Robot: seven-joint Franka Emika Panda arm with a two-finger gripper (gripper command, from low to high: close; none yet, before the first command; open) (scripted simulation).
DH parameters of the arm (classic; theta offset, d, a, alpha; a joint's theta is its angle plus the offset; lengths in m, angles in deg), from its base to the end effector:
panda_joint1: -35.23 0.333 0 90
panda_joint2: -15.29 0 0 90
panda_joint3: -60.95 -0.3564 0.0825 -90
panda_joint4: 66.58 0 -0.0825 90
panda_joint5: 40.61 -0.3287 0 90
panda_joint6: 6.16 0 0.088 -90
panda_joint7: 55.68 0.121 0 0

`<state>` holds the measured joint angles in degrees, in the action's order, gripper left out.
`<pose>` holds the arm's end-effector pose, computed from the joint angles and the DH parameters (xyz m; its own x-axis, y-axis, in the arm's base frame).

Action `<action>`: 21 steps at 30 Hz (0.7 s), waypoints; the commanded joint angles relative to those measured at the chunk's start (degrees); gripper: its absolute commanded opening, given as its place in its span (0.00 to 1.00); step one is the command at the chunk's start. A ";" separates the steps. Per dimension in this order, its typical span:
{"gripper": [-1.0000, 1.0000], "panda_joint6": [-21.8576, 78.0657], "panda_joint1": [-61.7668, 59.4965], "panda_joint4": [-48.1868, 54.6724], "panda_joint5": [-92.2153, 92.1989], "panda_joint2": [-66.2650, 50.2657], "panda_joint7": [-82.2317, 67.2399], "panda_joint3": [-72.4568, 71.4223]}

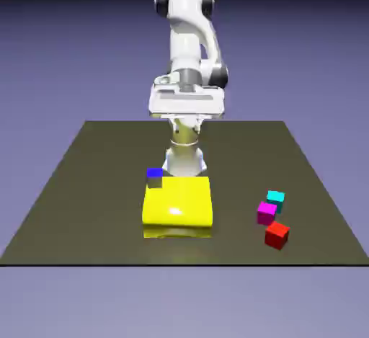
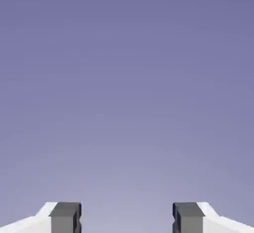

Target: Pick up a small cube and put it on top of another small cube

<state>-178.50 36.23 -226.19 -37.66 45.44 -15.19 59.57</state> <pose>0.3449 0.0190 0.5085 0.6006 -0.5805 0.5498 -0.4196 -0.8142 -0.4013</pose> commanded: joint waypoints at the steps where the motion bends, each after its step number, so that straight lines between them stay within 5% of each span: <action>1: 0.50 1.38 0.25 1.15 2.45 -2.08 -1.64 -1.14; 21: 0.50 28.95 5.30 24.22 51.44 -43.61 -34.41 -24.01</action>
<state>-149.55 41.53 -201.98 13.78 1.83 -49.60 35.56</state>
